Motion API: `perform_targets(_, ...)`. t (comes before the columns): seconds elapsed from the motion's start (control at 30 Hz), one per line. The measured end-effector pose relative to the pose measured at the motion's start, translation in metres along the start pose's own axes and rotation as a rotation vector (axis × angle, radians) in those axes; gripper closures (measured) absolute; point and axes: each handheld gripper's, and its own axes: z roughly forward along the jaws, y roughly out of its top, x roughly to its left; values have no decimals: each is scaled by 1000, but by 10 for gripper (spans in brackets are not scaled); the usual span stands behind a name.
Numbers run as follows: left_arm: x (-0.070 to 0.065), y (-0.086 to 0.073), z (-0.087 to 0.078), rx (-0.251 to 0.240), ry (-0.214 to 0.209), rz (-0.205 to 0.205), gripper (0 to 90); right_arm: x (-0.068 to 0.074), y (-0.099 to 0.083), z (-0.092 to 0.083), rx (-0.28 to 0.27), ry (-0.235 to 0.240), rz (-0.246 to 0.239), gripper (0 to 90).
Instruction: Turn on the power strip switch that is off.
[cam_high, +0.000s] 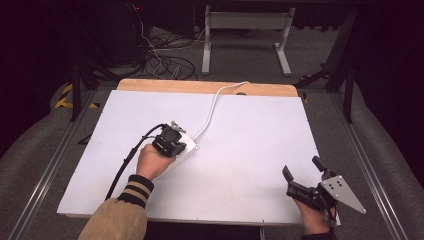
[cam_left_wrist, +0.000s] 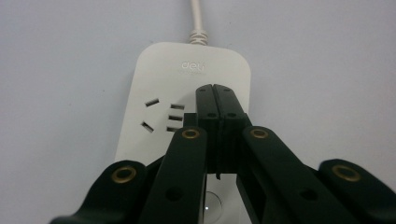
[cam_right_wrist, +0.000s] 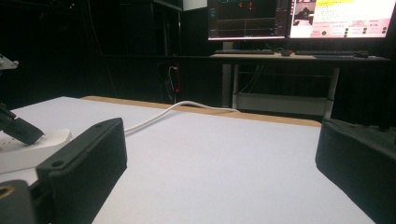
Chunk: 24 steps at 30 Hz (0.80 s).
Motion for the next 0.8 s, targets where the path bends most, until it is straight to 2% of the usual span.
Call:
perform_targets(0.07, 3, -2, 0, -28, -20, -27, 900, 0, 0, 0, 1, -1, 0, 24)
perform_targets(0.2, 5, -6, -1, -73, -21, -34, 900, 0, 0, -1, 1, -4, 3, 24)
perform_targets(0.3, 10, -12, -5, -148, -26, -56, 900, 0, 0, -2, -1, -6, 0, 24)
perform_targets(0.4, 14, -17, -15, -234, -14, -55, 900, -1, 0, -1, 2, -9, 4, 24)
perform_targets(0.57, 22, -31, -46, -451, 3, -52, 900, 0, -1, -1, 4, -8, 1, 24)
perform_targets(0.63, 25, -42, -60, -566, 24, -36, 900, 0, -1, -1, 5, -9, 2, 24)
perform_targets(0.7, 28, -57, -75, -675, 50, -28, 900, 0, 0, -1, 0, -6, -1, 24)
perform_targets(0.73, 29, -69, -84, -757, 66, -35, 900, 0, 0, -1, -2, -7, 0, 24)
perform_targets(0.8, 31, -88, -97, -841, 104, -37, 900, -1, 0, -1, 0, -10, 4, 24)
